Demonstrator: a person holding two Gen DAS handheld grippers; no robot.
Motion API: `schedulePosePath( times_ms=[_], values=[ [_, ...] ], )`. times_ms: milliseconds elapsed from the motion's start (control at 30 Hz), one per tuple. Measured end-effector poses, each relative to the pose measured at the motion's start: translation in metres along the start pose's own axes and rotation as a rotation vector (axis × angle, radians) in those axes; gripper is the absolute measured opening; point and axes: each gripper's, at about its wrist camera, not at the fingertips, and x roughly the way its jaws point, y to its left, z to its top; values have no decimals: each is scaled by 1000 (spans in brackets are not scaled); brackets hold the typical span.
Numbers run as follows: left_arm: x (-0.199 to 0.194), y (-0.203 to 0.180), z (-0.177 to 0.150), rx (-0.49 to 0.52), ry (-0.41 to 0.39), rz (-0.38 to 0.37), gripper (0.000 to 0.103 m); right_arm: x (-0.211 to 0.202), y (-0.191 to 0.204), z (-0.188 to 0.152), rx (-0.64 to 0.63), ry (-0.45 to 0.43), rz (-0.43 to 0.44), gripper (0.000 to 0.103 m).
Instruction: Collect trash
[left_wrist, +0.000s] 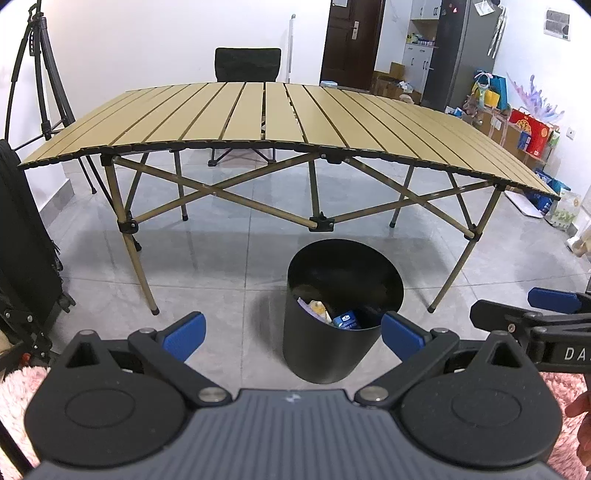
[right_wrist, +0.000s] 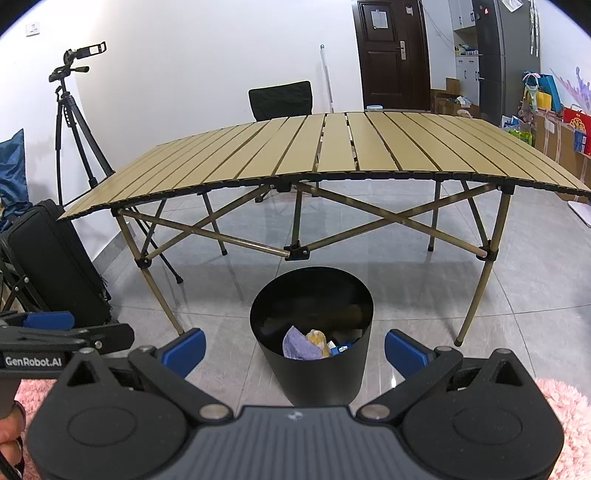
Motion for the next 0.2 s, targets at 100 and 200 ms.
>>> schedulePosePath(
  times_ms=[100,200],
  values=[
    [-1,-1,0,6,-4,3,103,0,0,0,0,0,0,103],
    [-1,-3,-1,12,-8,4,103,0,0,0,1,0,0,103]
  ],
)
